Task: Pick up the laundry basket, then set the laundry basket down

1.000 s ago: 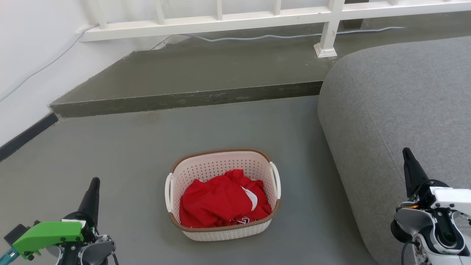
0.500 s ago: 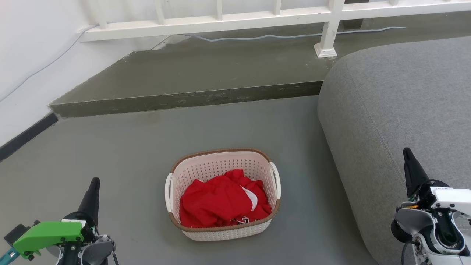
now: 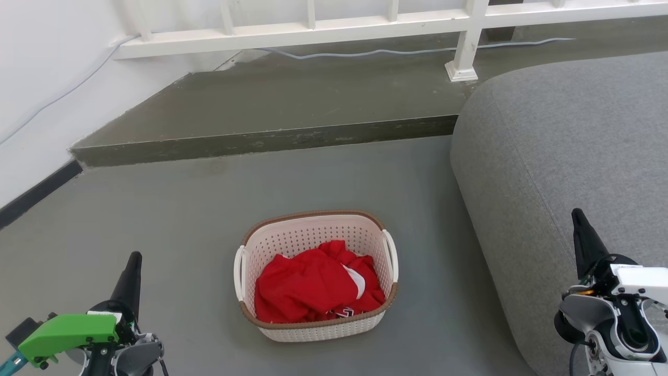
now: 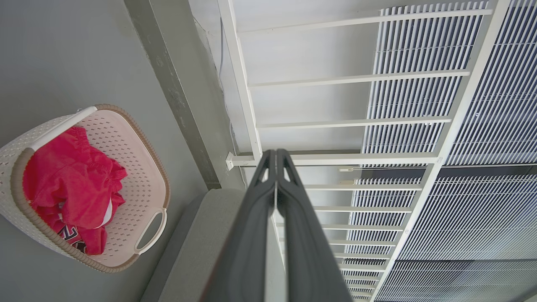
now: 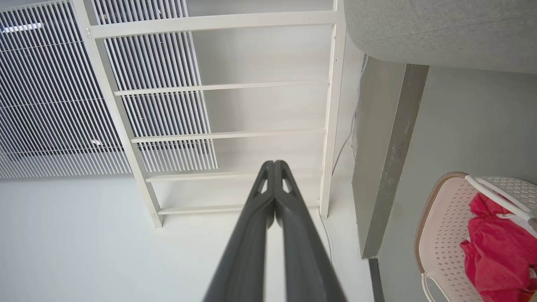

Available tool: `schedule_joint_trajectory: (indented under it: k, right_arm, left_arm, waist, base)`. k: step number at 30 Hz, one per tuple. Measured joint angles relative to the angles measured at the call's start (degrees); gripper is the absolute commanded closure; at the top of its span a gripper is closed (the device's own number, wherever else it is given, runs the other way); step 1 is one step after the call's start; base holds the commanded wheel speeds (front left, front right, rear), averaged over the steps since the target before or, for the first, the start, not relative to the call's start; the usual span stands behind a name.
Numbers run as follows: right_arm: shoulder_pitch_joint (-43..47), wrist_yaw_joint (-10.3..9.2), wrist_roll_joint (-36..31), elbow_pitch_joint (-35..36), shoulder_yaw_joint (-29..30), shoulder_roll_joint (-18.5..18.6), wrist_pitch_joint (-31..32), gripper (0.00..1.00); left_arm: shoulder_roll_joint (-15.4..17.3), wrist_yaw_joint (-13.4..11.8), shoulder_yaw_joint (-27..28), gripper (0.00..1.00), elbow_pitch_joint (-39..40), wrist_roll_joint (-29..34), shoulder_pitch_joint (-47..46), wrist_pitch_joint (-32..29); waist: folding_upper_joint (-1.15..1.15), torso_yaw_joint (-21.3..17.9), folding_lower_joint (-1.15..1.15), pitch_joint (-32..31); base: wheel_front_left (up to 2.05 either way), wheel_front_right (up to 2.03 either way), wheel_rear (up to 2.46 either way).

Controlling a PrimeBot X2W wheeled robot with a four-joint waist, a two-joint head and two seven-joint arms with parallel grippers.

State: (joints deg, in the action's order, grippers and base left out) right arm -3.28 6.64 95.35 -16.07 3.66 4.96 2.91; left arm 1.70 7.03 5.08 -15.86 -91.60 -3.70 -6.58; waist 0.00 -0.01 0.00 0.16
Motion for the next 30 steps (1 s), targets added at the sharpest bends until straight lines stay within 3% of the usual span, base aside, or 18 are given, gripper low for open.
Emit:
schedule_joint_trajectory:
  k: [30]
  right_arm:
    - [-0.05,0.00,-0.07,0.04,0.20,-0.15,0.25,1.00]
  left_arm:
    - [0.00,0.00,-0.02,1.00,0.01,-0.01,0.00,0.01]
  waist:
    - [0.00,0.00,0.00,0.01]
  base:
    - [0.00,0.00,0.00]
